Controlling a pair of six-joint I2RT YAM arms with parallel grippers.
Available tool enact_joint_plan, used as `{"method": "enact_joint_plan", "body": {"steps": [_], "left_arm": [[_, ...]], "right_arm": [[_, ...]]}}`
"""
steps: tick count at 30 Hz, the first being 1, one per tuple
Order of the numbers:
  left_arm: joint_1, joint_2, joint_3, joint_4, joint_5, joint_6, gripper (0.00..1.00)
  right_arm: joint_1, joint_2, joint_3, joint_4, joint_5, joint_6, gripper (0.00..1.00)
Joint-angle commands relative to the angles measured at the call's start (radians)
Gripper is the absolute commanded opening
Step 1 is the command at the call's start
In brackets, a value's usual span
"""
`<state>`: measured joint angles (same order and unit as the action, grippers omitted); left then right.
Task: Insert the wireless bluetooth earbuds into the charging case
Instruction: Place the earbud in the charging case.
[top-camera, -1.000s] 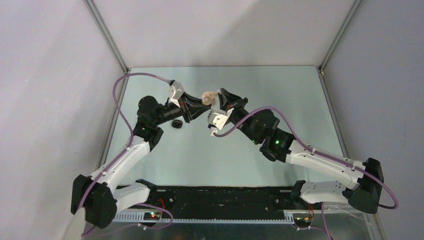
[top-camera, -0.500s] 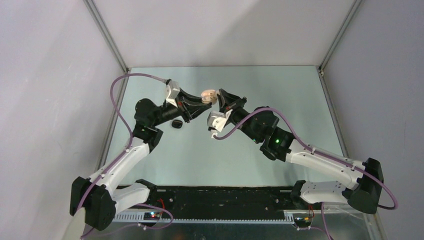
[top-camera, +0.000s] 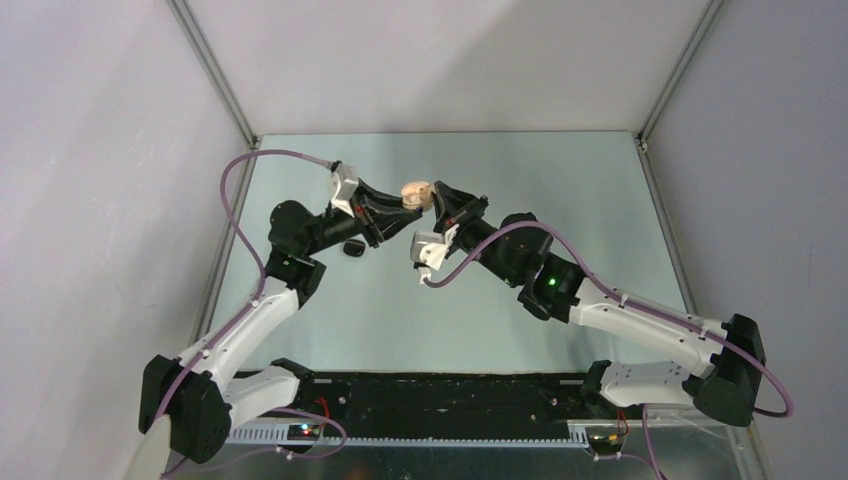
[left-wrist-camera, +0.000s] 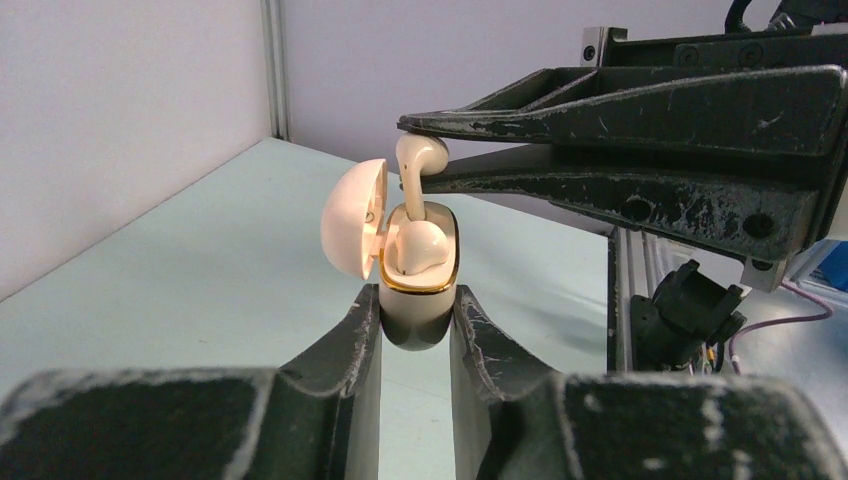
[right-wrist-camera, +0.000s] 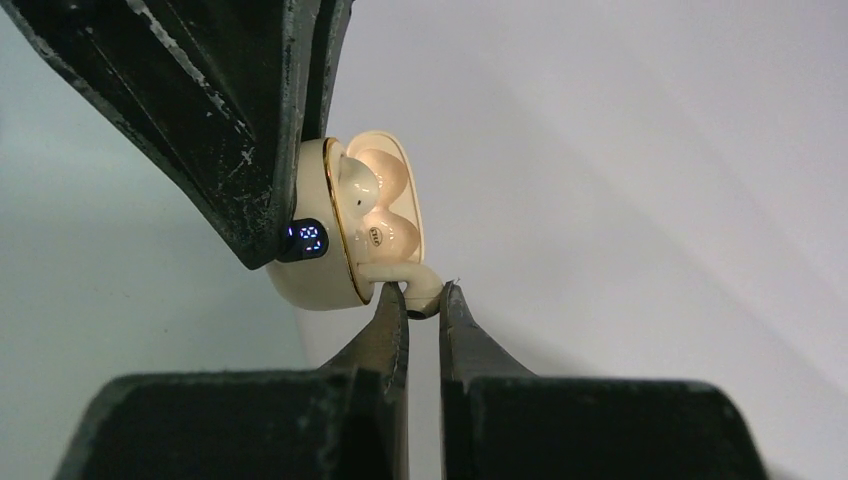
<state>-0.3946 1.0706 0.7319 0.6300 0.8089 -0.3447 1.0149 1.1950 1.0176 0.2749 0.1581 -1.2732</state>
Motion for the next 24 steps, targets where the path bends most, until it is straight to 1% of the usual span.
{"method": "enact_joint_plan", "body": {"steps": [1,8,15,17,19,20,21,22,23,24], "left_arm": [[-0.006,-0.02,0.002,0.057,-0.032,-0.021,0.0],[-0.006,-0.009,0.006,0.057,-0.081,-0.024,0.0],[-0.006,-0.003,0.006,0.059,-0.111,0.001,0.0],[-0.006,-0.003,0.001,0.059,-0.118,0.011,0.0],[-0.006,-0.004,-0.003,0.059,-0.132,0.017,0.0],[-0.006,-0.005,-0.006,0.059,-0.139,0.02,0.0],[-0.007,-0.006,-0.008,0.06,-0.142,0.026,0.0],[-0.006,-0.007,-0.009,0.06,-0.146,0.029,0.0],[-0.006,-0.008,-0.014,0.061,-0.147,0.036,0.0],[-0.006,-0.009,-0.016,0.062,-0.147,0.04,0.0]], "right_arm": [[0.001,0.001,0.016,-0.014,-0.026,-0.078,0.0],[-0.002,0.004,0.015,-0.039,-0.091,-0.21,0.0],[-0.005,0.008,0.015,-0.055,-0.131,-0.277,0.01],[-0.006,0.008,0.015,-0.056,-0.141,-0.3,0.07],[-0.006,0.008,0.015,-0.058,-0.145,-0.321,0.16],[-0.007,0.008,0.015,-0.06,-0.146,-0.33,0.18],[-0.008,0.008,0.015,-0.067,-0.147,-0.336,0.22],[-0.009,0.007,0.016,-0.07,-0.146,-0.345,0.25],[-0.009,0.006,0.015,-0.076,-0.146,-0.348,0.31],[-0.011,0.005,0.015,-0.078,-0.146,-0.353,0.34]]}}
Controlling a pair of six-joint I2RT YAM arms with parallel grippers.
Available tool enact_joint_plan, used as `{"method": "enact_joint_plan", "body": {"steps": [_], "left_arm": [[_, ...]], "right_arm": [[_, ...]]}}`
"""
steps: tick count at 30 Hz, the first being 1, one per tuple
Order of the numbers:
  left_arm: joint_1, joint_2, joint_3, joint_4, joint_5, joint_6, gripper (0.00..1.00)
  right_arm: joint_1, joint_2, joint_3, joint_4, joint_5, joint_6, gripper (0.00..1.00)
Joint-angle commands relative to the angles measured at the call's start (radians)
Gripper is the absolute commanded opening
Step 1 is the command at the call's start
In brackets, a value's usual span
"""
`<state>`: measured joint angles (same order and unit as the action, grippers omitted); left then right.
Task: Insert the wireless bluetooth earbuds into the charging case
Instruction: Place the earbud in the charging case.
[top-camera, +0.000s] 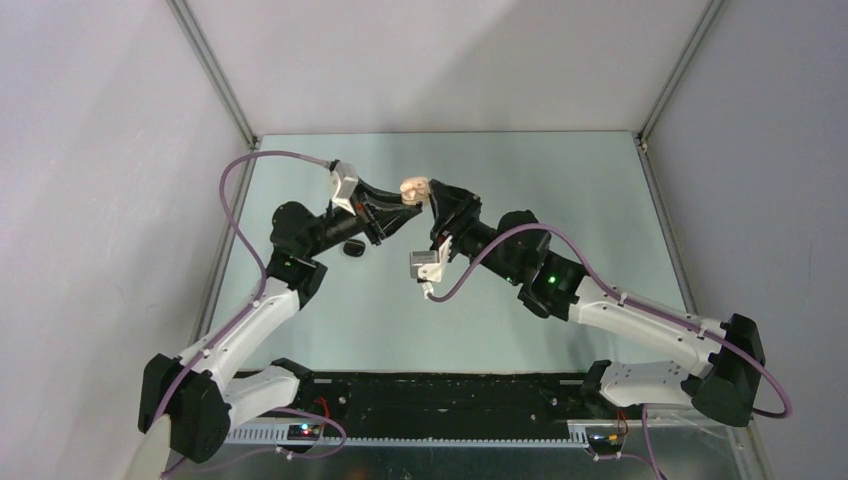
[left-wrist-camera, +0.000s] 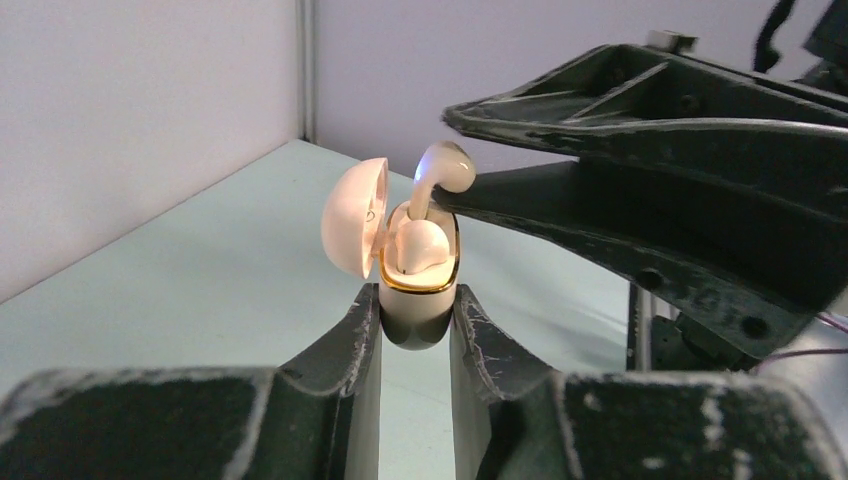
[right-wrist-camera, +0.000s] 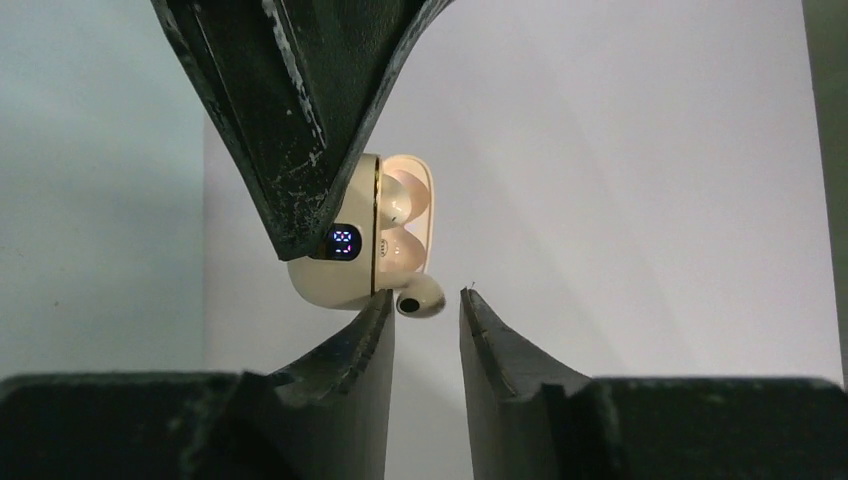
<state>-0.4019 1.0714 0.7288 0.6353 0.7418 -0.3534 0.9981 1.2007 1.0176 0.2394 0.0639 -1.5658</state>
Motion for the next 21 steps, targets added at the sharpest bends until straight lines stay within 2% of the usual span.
{"method": "enact_joint_plan", "body": {"steps": [1,3,12,15,21], "left_arm": [[0.001,-0.01,-0.015,0.056,-0.077,0.056,0.0],[0.002,-0.01,-0.017,0.058,-0.069,0.071,0.0],[0.001,-0.014,-0.034,0.072,-0.043,0.129,0.0],[0.001,-0.011,-0.041,0.076,-0.03,0.143,0.0],[0.006,0.006,-0.048,0.076,0.047,0.196,0.0]], "right_arm": [[0.005,-0.002,0.016,-0.049,-0.052,-0.067,0.4],[0.006,-0.006,0.019,-0.066,-0.052,-0.076,0.46],[-0.002,-0.033,0.051,-0.15,-0.052,-0.047,0.55],[-0.002,-0.058,0.098,-0.195,-0.092,0.076,0.63],[-0.018,-0.138,0.251,-0.498,-0.22,0.386,0.83]]}}
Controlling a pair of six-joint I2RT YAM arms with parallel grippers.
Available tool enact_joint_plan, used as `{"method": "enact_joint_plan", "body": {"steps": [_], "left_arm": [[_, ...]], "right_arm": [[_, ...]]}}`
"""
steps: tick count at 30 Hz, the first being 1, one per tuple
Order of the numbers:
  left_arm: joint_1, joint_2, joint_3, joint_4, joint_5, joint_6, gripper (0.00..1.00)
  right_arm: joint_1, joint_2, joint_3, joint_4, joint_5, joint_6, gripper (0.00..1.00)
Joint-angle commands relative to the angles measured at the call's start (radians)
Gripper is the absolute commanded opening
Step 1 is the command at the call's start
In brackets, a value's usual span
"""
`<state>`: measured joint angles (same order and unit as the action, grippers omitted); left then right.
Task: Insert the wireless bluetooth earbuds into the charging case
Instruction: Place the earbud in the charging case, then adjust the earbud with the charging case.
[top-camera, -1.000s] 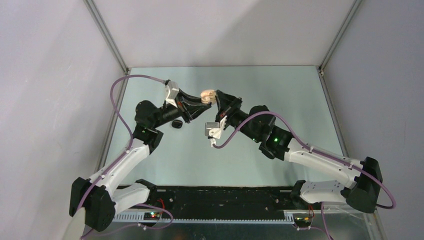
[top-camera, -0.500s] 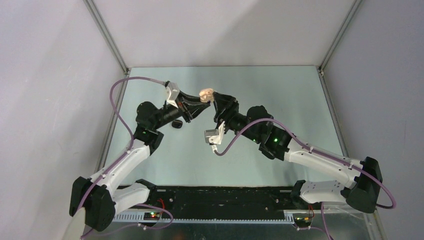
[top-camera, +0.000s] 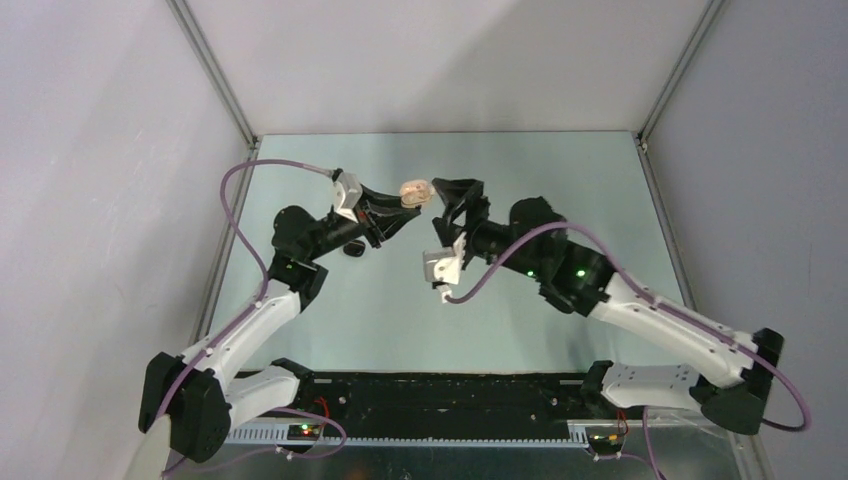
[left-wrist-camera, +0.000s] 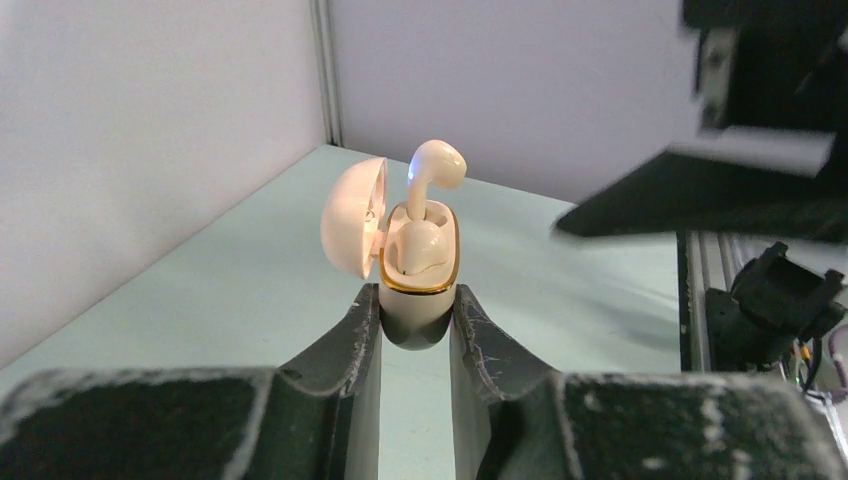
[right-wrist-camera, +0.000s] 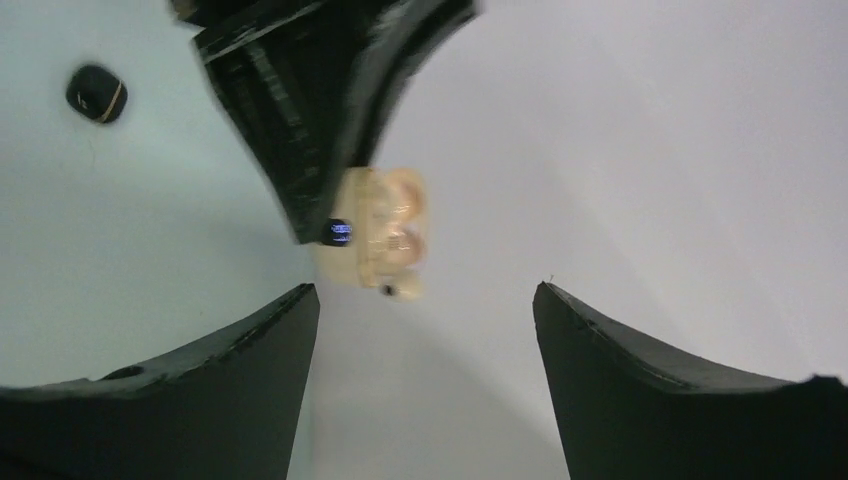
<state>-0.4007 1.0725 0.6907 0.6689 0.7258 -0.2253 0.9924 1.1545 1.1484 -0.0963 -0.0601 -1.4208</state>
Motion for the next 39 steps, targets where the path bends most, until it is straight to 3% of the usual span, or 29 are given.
{"method": "enact_joint_plan", "body": {"steps": [1,4,6,8,10,14,17,22,34,39], "left_arm": [[0.006,0.008,-0.008,0.043,0.083,0.076,0.0],[0.019,0.024,-0.001,0.043,0.127,0.087,0.0],[0.029,0.032,0.005,0.043,0.164,0.111,0.0],[0.041,0.042,0.012,0.042,0.204,0.135,0.0],[0.047,0.052,0.016,0.037,0.25,0.181,0.0],[0.055,0.068,0.02,0.028,0.292,0.221,0.0],[0.056,0.073,0.022,0.023,0.305,0.255,0.0],[0.057,0.072,0.026,0.012,0.314,0.269,0.0],[0.056,0.066,0.026,0.001,0.317,0.286,0.0],[0.056,0.065,0.035,-0.011,0.34,0.317,0.0]], "right_arm": [[-0.024,-0.098,0.157,-0.232,-0.119,0.309,0.88],[-0.075,-0.055,0.282,-0.414,-0.169,0.438,0.91],[-0.136,0.064,0.425,-0.608,-0.255,0.519,0.91],[-0.198,0.196,0.695,-0.848,-0.341,0.556,0.89],[-0.257,0.335,0.897,-1.097,-0.412,0.628,0.85],[-0.335,0.557,1.195,-1.382,-0.485,0.611,0.71],[-0.336,0.612,1.226,-1.429,-0.47,0.58,0.67],[-0.311,0.609,1.148,-1.369,-0.421,0.555,0.67],[-0.27,0.643,1.145,-1.294,-0.42,0.571,0.66],[-0.267,0.658,1.153,-1.261,-0.403,0.573,0.59]]}}
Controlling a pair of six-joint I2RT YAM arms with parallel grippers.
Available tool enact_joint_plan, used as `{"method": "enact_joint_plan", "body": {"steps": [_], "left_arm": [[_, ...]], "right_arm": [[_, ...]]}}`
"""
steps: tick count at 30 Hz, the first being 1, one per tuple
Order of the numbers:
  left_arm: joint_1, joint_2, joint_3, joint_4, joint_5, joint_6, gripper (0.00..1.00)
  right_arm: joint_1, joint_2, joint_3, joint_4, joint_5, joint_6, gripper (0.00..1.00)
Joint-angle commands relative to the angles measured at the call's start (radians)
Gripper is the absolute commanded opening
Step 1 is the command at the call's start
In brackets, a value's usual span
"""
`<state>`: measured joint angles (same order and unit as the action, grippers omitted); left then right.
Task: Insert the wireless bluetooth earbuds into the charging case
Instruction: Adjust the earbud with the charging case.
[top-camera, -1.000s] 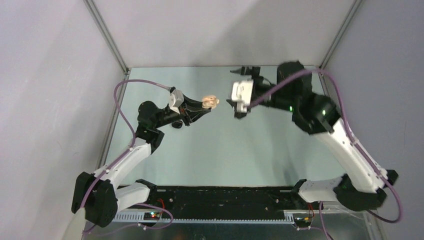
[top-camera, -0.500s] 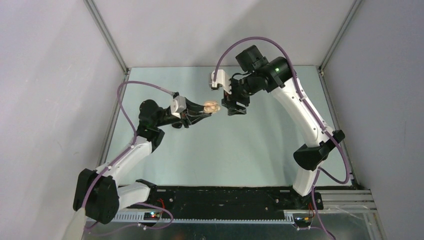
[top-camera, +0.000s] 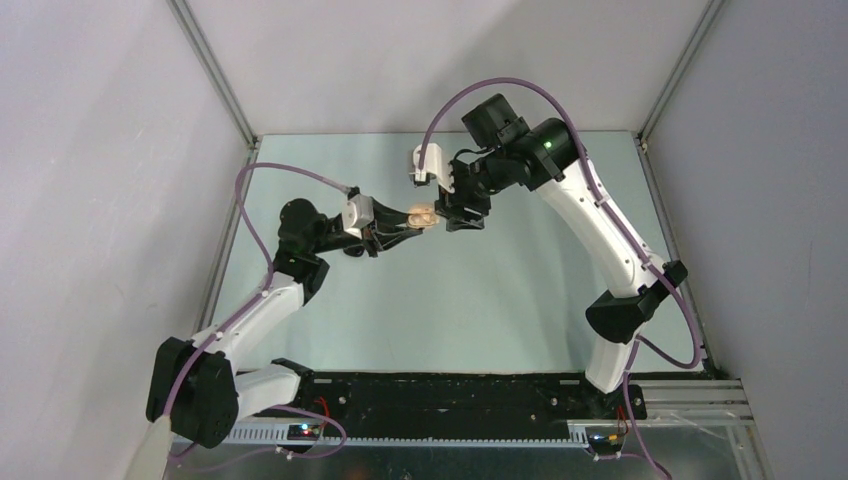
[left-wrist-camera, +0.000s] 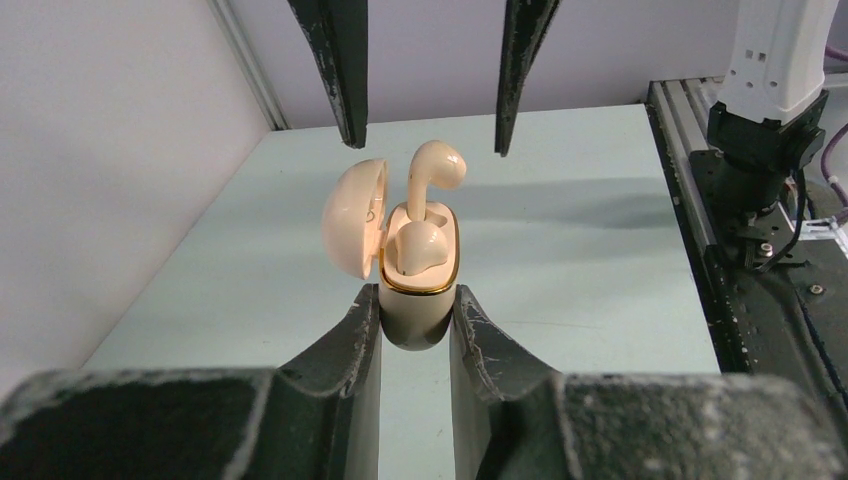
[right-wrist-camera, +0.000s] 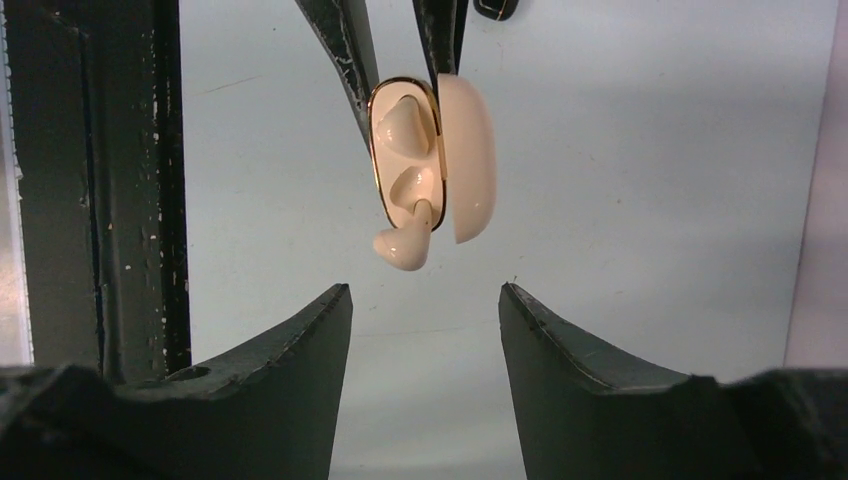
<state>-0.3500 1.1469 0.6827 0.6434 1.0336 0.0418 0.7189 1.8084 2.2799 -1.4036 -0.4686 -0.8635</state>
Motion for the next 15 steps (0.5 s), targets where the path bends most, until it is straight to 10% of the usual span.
{"method": "enact_joint_plan", "body": {"steps": [1,15], "left_arm": [[0.005,-0.008,0.044,0.012,0.037,0.057,0.0],[0.0,0.003,0.057,0.003,0.041,0.06,0.0]], "right_arm": [[0.007,0.009,0.025,0.049,0.01,0.015,0.58],[0.027,0.034,0.034,0.097,0.019,0.032,0.54]]}}
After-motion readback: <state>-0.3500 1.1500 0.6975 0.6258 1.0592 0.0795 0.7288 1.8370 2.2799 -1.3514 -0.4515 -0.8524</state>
